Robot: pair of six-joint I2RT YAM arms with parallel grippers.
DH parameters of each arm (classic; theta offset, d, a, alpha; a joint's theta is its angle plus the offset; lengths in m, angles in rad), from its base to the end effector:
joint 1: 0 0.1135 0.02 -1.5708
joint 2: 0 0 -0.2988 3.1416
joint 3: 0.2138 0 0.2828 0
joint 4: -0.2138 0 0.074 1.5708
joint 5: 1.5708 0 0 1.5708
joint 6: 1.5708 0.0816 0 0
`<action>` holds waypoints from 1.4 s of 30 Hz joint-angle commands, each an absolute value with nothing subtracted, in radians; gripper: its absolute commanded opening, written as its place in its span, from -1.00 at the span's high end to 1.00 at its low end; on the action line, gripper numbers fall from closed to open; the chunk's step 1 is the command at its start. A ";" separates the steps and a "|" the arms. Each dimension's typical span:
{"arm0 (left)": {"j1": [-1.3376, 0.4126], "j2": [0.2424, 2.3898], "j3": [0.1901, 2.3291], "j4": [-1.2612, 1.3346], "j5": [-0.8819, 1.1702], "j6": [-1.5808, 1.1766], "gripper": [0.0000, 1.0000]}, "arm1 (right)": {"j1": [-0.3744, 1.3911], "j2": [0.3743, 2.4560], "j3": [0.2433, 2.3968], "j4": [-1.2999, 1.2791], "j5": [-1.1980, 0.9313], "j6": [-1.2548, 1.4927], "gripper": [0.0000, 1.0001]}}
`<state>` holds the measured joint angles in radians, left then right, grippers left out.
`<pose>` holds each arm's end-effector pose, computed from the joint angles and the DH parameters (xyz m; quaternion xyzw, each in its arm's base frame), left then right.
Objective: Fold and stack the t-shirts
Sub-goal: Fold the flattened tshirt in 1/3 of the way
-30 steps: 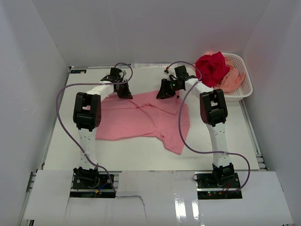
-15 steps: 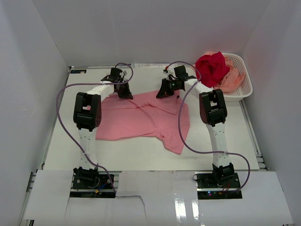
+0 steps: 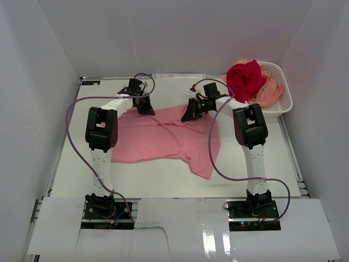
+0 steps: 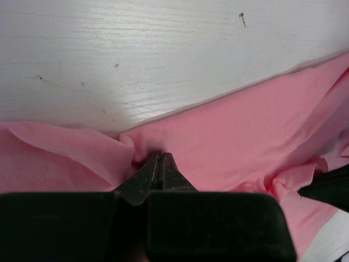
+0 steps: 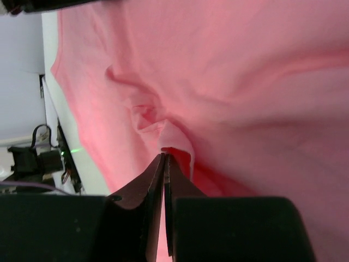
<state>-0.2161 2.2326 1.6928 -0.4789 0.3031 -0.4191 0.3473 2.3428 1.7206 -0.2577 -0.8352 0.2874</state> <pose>0.5331 -0.1420 0.1293 -0.0554 0.9504 -0.2221 0.2106 0.5154 0.2509 0.1161 -0.1630 0.8556 0.4591 0.1750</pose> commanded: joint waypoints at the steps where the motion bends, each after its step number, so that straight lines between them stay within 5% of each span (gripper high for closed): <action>1: -0.225 2.189 1.695 -0.483 0.321 -0.417 1.00 | 0.360 2.231 1.669 -0.184 -0.934 0.304 0.85; 17: -0.229 2.195 1.697 -0.479 0.321 -0.422 1.00 | 0.405 2.175 1.473 -0.195 -1.003 0.314 0.85; 20: -0.232 2.197 1.695 -0.479 0.321 -0.423 1.00 | 0.413 2.169 1.451 -0.170 -1.031 0.336 0.64; 26: -0.232 2.192 1.690 -0.480 0.319 -0.420 1.00 | 0.405 2.157 1.436 -0.057 -1.133 0.468 0.71; 28: -0.230 2.189 1.689 -0.479 0.318 -0.419 1.00 | 0.402 2.143 1.434 -0.014 -1.147 0.500 0.58; 30: -0.230 2.187 1.689 -0.479 0.316 -0.417 1.00 | 0.393 2.123 1.451 -0.015 -1.111 0.482 0.35; 34: -0.230 2.183 1.689 -0.479 0.314 -0.411 1.00 | 0.374 2.072 1.521 -0.104 -0.933 0.361 0.22; 42: -0.230 2.169 1.690 -0.469 0.356 -0.413 1.00 | 0.357 2.249 1.902 -0.350 -0.516 0.161 0.24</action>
<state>-0.2245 2.2330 1.6928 -0.4782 0.3145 -0.4194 0.3653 2.1899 1.7985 -0.2424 -0.7162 0.2634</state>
